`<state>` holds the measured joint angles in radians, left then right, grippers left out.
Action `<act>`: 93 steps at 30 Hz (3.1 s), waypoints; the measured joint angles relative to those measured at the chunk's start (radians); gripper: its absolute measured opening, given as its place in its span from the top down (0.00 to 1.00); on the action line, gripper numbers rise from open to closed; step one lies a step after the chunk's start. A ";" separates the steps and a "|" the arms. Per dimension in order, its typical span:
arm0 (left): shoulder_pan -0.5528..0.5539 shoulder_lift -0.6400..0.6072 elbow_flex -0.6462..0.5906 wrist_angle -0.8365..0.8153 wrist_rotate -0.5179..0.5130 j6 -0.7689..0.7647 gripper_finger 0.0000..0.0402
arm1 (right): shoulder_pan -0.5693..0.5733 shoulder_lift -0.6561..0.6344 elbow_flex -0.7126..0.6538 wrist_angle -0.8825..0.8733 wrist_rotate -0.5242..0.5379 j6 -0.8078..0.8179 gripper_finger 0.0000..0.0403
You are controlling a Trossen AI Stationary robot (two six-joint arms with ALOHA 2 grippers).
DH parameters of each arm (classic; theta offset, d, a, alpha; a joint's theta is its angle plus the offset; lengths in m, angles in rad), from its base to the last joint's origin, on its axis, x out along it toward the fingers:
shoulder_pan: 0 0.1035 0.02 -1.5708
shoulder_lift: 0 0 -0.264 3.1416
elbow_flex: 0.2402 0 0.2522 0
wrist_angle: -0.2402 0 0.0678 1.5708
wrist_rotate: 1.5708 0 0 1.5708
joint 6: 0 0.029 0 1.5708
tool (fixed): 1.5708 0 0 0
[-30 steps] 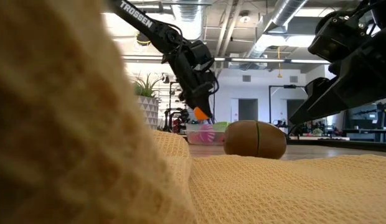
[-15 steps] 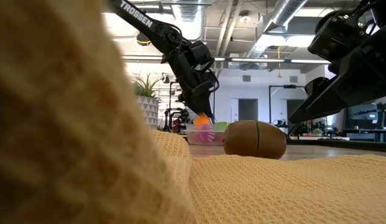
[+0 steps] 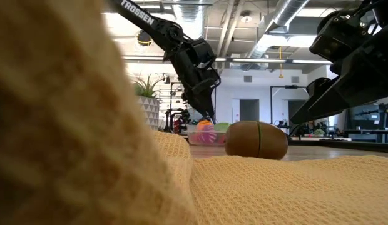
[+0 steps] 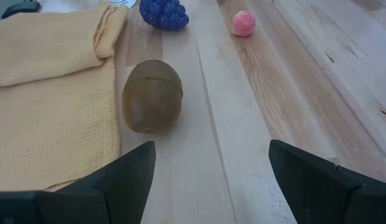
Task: Pick and placing Produce into tupperware
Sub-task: Put the kiwi into the transparent bin
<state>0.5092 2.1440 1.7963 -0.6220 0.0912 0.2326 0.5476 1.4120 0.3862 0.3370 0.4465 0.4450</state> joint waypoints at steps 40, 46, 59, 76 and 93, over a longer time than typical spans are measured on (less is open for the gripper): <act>-0.596 -0.005 0.277 -0.738 0.011 -0.036 0.24 | 0.003 0.000 0.000 -0.008 0.000 0.001 0.17; -0.677 -0.005 0.277 -0.823 -0.099 -0.121 0.24 | 0.026 0.000 0.000 -0.008 0.000 0.001 0.17; -0.913 -0.093 0.276 -0.951 -0.468 -0.420 0.24 | 0.034 0.000 0.000 -0.007 0.003 0.019 0.17; -1.316 -0.309 -0.203 -0.756 -1.215 -1.007 0.24 | 0.033 0.000 0.001 0.092 0.008 -0.027 0.17; -1.452 -0.466 -0.809 -0.320 -1.373 -1.374 0.24 | -0.072 0.000 0.017 0.195 -0.002 -0.088 0.17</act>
<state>-0.9431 1.6778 0.9873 -0.9416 -1.2814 -1.1410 0.4754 1.4117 0.4034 0.5323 0.4450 0.3573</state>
